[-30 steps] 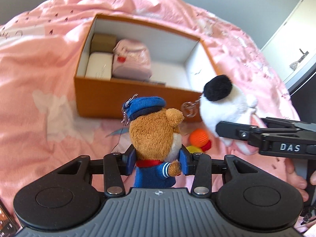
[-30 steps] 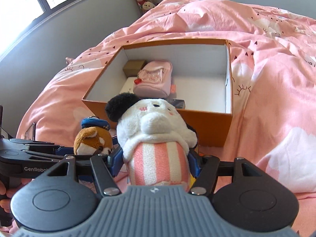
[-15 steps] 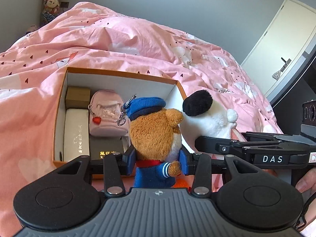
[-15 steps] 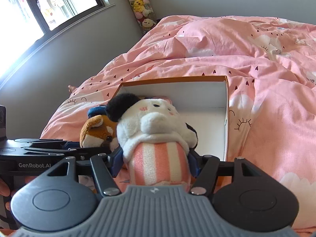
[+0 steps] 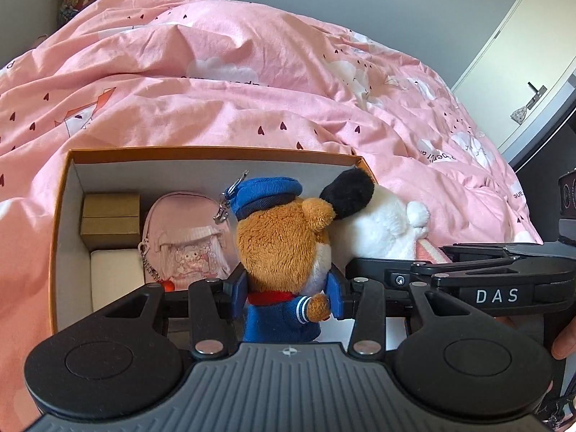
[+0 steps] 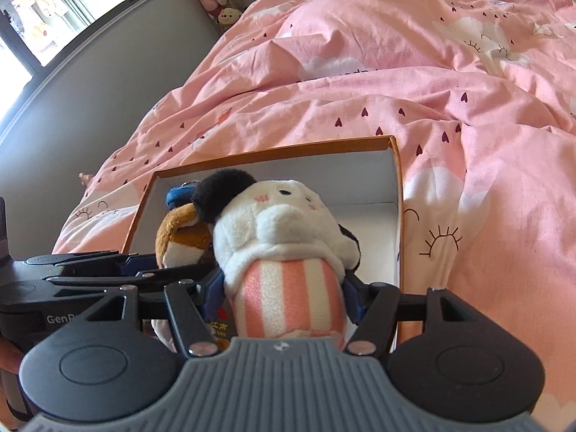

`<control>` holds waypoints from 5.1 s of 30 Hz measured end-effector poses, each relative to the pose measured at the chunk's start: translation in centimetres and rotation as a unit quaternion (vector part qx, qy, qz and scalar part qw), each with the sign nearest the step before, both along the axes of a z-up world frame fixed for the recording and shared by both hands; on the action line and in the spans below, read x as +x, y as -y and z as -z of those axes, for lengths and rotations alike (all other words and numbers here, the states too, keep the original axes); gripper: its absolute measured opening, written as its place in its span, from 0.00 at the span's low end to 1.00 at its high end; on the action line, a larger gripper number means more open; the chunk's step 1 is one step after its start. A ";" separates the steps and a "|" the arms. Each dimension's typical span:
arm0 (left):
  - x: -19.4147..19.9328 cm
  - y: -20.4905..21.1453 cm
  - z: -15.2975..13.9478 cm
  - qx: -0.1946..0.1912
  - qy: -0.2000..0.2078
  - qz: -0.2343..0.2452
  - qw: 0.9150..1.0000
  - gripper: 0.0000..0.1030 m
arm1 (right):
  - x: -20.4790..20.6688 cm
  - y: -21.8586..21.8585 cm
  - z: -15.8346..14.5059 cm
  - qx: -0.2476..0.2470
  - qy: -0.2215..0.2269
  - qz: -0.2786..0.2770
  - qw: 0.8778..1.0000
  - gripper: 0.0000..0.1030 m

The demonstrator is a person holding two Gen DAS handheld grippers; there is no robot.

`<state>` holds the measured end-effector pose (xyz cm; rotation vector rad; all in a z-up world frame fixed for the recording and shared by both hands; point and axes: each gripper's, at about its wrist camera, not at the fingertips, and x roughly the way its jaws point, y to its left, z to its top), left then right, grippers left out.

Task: Organize objects
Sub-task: 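Lower the bear plush into the orange box with the left tool while the right lowers the striped plush, then open both tools to release the plush toys and withdraw upward, then move both tools to the yellow tape measure and orange crocheted ball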

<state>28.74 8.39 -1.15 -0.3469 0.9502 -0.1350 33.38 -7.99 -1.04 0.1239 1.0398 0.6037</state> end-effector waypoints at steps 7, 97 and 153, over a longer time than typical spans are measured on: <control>3.3 -1.0 2.4 -0.017 -0.027 -0.009 0.999 0.48 | 2.0 -1.4 1.4 -0.052 0.031 -0.029 0.998 0.64; -3.4 4.6 -2.2 0.117 0.079 0.058 0.988 0.45 | -5.7 1.1 -1.5 -0.121 0.231 -0.027 0.965 0.66; -15.6 7.3 12.1 -0.032 -0.143 -0.023 0.989 0.46 | -17.5 8.5 8.7 -0.079 0.121 0.150 0.978 0.64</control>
